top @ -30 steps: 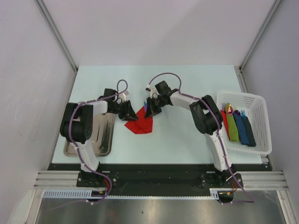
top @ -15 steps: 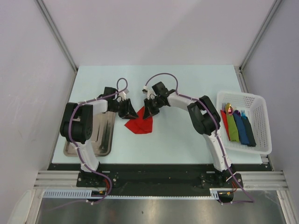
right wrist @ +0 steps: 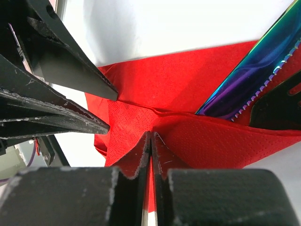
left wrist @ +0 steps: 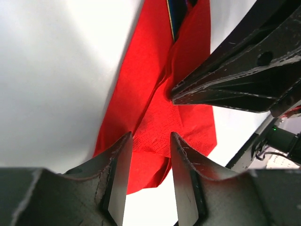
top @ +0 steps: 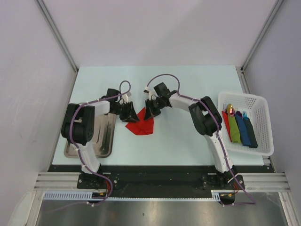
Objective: Place the utensils on the paper napkin and roll it up
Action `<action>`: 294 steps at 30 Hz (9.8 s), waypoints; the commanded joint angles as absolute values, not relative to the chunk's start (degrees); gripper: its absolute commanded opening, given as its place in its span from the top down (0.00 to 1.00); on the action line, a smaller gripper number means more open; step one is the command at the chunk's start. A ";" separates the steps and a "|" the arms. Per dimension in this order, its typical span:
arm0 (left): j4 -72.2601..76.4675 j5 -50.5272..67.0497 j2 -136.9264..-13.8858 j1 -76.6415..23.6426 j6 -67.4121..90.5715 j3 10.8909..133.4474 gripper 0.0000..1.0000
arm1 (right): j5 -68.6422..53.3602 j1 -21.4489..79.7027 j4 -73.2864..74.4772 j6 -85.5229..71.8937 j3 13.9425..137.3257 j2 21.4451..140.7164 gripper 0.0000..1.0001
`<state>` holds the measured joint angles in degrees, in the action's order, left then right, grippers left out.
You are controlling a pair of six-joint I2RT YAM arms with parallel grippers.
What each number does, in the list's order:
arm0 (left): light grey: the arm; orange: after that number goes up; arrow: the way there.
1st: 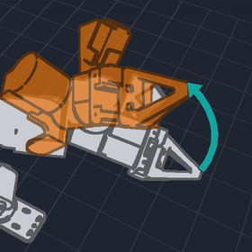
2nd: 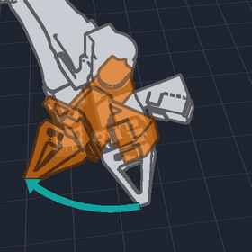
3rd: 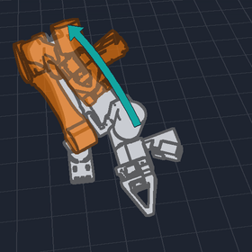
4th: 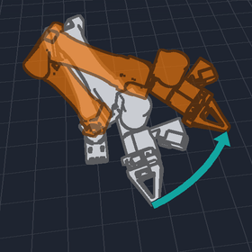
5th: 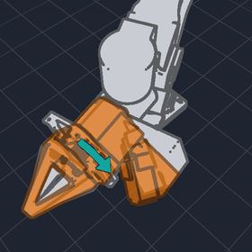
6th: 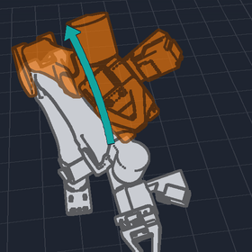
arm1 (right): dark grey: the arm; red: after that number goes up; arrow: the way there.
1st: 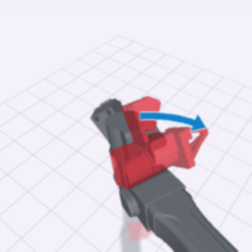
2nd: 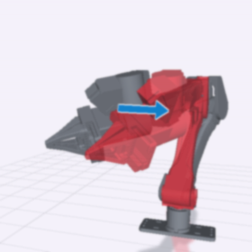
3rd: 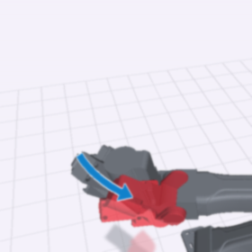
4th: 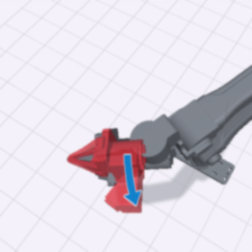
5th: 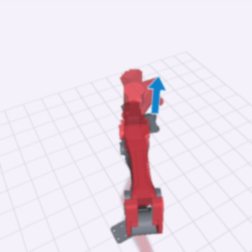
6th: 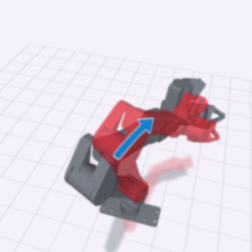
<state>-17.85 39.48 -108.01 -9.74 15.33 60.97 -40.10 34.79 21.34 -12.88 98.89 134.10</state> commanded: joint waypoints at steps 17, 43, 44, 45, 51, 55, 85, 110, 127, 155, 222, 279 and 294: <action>-21.18 34.72 -105.12 -10.46 12.48 61.35 0.65 | -38.41 34.37 23.29 -11.95 96.94 135.79 0.93; -22.32 35.42 -101.87 -11.51 12.74 59.68 1.00 | -39.99 34.36 22.41 -13.71 97.03 132.63 0.83; -22.32 35.42 -101.69 -11.43 12.92 59.42 1.00 | -40.08 34.45 22.41 -13.71 97.03 132.54 0.83; -22.50 34.98 -101.52 -11.43 12.83 59.41 1.00 | -40.08 34.45 22.50 -13.80 97.03 132.45 0.83; -22.24 34.37 -101.25 -11.16 13.54 58.45 1.00 | -40.17 34.63 22.50 -13.80 96.77 132.28 0.81; -21.71 34.01 -100.99 -10.90 13.97 57.83 1.00 | -40.17 34.80 22.50 -13.54 96.68 132.27 0.81; -21.27 33.40 -105.73 -13.18 15.47 62.66 0.63 | -39.64 34.45 22.85 -11.95 96.33 133.42 0.83; -25.92 26.64 -107.05 -14.50 14.33 65.30 0.66 | -39.46 34.28 22.68 -11.95 96.33 133.51 0.82; -27.60 26.19 -106.35 -15.38 16.08 67.06 1.00 | -40.17 33.84 23.29 -10.99 95.89 132.89 0.79; -26.81 25.82 -102.74 -15.12 17.14 63.55 1.00 | -43.77 33.75 21.44 -12.92 95.80 130.60 0.69; -26.01 28.04 -102.57 -13.71 18.72 64.51 1.00 | -48.08 32.61 13.98 -19.77 94.75 129.90 0.54; -28.74 26.37 -109.77 -17.58 20.13 69.69 0.83 | -47.29 32.26 16.00 -17.93 94.83 133.60 0.61; -29.97 23.56 -104.69 -17.40 17.58 69.17 1.00 | -47.90 31.99 14.77 -19.60 95.80 130.96 0.53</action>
<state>-29.28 25.43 -109.14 -17.26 19.31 68.38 -48.45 32.80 15.44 -19.49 94.74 132.75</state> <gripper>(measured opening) 0.003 0.456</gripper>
